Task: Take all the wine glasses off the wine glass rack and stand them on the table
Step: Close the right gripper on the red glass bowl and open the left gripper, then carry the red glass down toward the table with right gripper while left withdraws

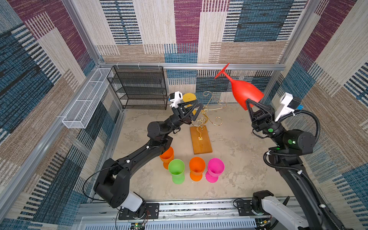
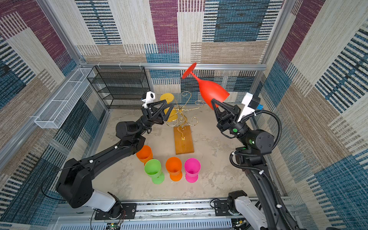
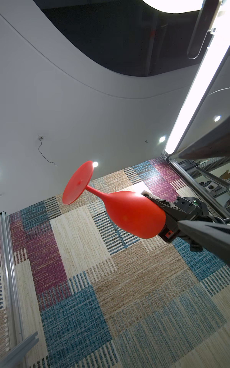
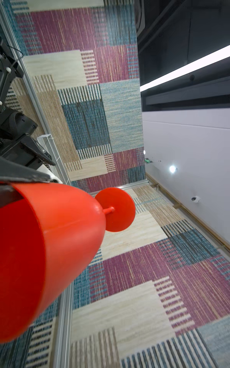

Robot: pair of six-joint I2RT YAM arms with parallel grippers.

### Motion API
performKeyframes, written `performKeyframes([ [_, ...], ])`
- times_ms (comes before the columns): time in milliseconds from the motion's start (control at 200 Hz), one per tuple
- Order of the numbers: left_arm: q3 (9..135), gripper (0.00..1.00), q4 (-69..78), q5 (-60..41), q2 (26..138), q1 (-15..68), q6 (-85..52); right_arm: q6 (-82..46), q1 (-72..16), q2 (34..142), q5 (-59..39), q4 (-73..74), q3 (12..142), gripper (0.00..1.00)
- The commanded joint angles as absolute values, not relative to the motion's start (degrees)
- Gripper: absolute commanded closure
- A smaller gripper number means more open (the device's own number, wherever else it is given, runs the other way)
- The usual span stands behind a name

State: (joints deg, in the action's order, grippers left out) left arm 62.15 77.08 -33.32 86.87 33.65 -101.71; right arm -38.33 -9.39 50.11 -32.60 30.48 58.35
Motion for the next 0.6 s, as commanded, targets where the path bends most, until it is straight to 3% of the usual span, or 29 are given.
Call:
performKeyframes([
  [0,63.2,0.47,76.2,-37.0,85.8,33.6,-96.2,-26.5,-9.4,49.4,-20.7,3.3,64.6,1.0],
  [280,64.8,0.47,57.4,-41.2,79.6,33.7,-80.5,-19.8,-9.4,50.5,-4.4,-21.6,75.3,1.0],
  [596,67.0,0.46,23.6,-37.5,66.5,33.6,-54.4,-17.3,-9.4,51.5,-2.5,-33.0,75.4,1.0],
])
